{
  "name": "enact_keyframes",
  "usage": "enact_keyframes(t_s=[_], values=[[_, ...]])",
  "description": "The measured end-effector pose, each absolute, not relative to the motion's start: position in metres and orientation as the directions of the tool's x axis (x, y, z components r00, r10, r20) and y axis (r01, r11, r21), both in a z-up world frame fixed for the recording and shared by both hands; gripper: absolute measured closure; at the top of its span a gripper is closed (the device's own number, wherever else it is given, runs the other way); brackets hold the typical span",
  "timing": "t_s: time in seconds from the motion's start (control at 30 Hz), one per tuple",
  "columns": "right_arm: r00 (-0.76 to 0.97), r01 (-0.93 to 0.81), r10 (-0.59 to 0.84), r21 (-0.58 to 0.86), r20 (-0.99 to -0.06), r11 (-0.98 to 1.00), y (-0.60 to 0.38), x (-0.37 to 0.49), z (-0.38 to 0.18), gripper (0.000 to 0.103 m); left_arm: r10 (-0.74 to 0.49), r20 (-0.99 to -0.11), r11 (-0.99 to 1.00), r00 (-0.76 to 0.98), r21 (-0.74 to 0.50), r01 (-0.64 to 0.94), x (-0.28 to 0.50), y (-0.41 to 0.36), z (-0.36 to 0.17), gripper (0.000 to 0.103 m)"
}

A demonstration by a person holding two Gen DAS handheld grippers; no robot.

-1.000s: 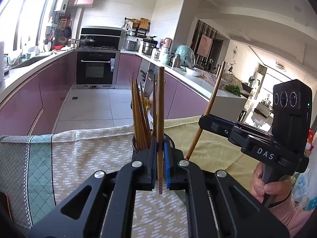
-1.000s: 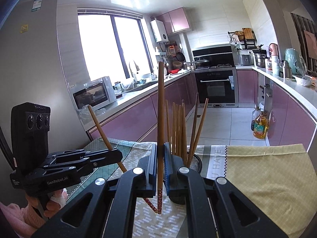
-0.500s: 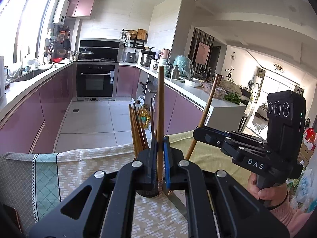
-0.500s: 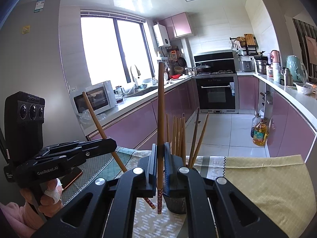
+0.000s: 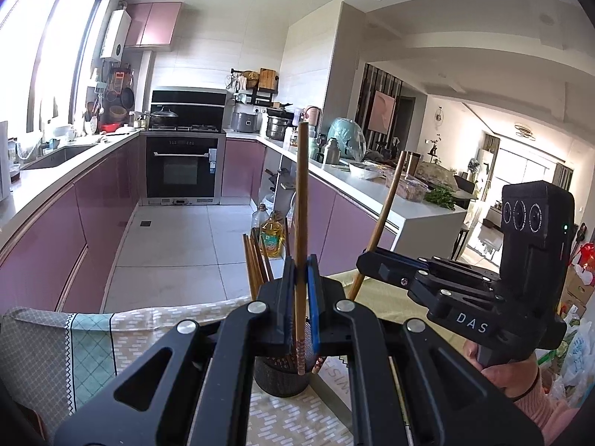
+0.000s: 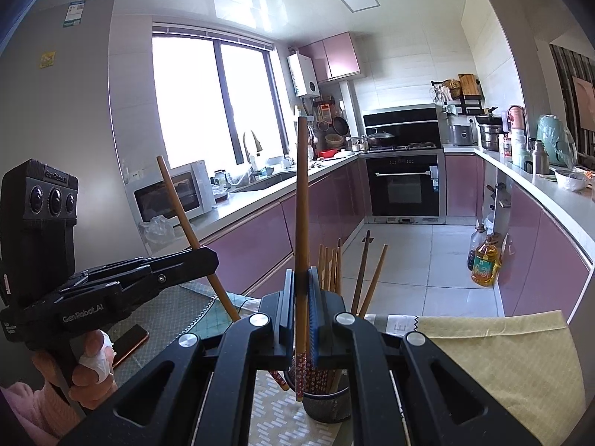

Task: Organize utensils
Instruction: 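Lower the chopsticks into the mesh cup and open both grippers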

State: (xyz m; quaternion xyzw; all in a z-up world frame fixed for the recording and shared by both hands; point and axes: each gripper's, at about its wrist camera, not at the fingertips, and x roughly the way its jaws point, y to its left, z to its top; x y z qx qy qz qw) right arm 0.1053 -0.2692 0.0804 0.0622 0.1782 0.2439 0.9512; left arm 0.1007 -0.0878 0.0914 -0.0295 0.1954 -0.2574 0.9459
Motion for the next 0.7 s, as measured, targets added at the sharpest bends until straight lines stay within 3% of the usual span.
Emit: enact_keyframes(t_s=[0.7], values=[[0.831, -0.388, 0.438, 0.208, -0.343, 0.898, -0.265, 0.130, 0.067, 0.097, -0.476, -0.390, 0.878, 0.789, -0.154, 0.454, 0.121, -0.106, 0.087, 0.096]])
